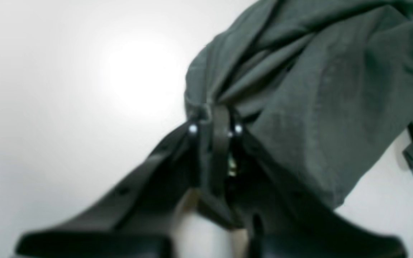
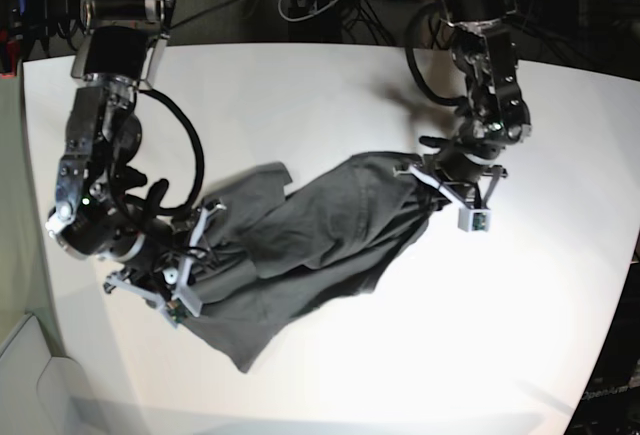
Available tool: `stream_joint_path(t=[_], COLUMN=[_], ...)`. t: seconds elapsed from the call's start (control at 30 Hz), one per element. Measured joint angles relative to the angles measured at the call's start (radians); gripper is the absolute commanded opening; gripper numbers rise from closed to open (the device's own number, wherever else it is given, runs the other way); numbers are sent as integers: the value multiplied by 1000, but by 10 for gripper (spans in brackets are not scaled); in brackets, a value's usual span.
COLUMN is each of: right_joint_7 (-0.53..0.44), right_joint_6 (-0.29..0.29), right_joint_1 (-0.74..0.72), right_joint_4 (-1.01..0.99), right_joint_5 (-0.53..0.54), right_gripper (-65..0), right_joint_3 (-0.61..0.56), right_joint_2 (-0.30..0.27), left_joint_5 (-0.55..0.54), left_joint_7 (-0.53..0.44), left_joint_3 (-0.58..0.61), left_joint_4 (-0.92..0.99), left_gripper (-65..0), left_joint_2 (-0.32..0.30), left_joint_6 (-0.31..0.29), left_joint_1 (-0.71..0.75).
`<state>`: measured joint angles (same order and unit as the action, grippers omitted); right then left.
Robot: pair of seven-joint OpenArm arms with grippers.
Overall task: Layout the t-shirt on the table in an organized manner, then fold the t-shirt properly
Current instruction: 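Spread the shirt with both grippers pulling apart, then release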
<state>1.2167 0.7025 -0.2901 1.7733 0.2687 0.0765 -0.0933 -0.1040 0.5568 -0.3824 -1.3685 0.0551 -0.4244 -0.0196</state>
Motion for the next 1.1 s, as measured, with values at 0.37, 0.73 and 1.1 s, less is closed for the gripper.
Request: stream_joint_path(t=[0.37, 0.73, 1.1], right_joint_7=[-6, -7, -10], right_joint_6=[0, 0, 0], right_joint_1=[92, 181, 200], right_joint_4=[-3, -6, -6], right_joint_5=[-2, 0, -2], right_gripper=[-400, -400, -400], right_joint_3=[-5, -175, -184], right_joint_2=[-6, 72, 76], left_joint_5=[3, -1, 0], left_joint_7=[15, 11, 11], left_joint_3=[-303, -310, -311], left_joint_4=[-254, -305, -377], left_gripper=[-646, -646, -371], left_joint_2=[-106, -96, -105], left_joint_6=[-2, -7, -12], left_joint_1=[61, 139, 206])
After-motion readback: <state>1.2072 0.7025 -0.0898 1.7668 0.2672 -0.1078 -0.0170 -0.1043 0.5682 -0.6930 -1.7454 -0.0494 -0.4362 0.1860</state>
